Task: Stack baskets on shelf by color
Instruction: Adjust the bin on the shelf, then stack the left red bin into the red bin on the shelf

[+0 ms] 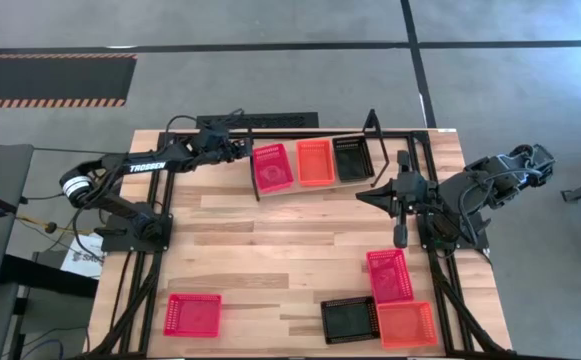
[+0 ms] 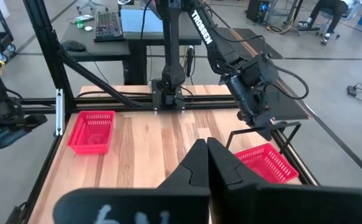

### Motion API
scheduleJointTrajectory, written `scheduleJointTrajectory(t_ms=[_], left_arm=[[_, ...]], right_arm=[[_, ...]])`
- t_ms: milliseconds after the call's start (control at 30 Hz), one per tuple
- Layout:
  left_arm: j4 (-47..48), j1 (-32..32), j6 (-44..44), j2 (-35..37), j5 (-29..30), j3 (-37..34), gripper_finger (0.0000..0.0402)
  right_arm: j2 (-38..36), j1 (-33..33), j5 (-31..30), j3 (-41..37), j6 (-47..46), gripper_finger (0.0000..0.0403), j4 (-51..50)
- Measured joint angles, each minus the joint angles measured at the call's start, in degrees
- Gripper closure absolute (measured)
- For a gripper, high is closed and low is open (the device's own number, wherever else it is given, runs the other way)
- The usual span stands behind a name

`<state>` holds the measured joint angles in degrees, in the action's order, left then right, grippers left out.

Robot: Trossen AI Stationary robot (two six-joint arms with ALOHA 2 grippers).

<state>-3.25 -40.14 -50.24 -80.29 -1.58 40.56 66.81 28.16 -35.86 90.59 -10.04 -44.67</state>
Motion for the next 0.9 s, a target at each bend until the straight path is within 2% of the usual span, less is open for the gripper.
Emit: scheduleJointTrajectory(t_ms=[167,300,400,500,600,733,833,900], left_arm=[[1.17,0.00,1.82,0.12,-0.24,0.00,0.0401],[1.87,0.00,3.60,2.81,-1.94,0.00,0.0401],[7.14,0.02,5.77,8.59,-2.13,0.00,0.0401],[17.98,1.27,7.87,18.06,-1.69,0.00,0.0401],[30.51,5.87,7.65,29.54,0.66,0.00,0.0401],[41.96,15.97,4.68,42.82,5.39,0.00,0.0401],[45.69,23.49,1.23,48.68,7.55,0.00,0.0401],[46.05,27.96,0.43,50.00,8.27,0.02,0.0401]], right_arm=[[0.00,0.00,0.00,0.00,0.00,0.0400,-0.32],[-0.08,0.00,0.02,0.00,0.00,0.0398,-0.34],[-0.13,0.00,0.02,0.00,0.02,0.0399,-0.56],[-0.15,0.00,0.02,0.00,0.01,0.0400,-1.47],[-0.15,0.00,0.02,0.00,0.23,0.0399,-1.70],[-0.14,-0.66,0.04,0.00,2.22,0.0396,-1.63],[-0.15,-1.90,0.04,0.00,2.66,0.0396,-1.56],[-0.15,-2.84,0.04,0.00,2.60,0.0396,-1.57]])
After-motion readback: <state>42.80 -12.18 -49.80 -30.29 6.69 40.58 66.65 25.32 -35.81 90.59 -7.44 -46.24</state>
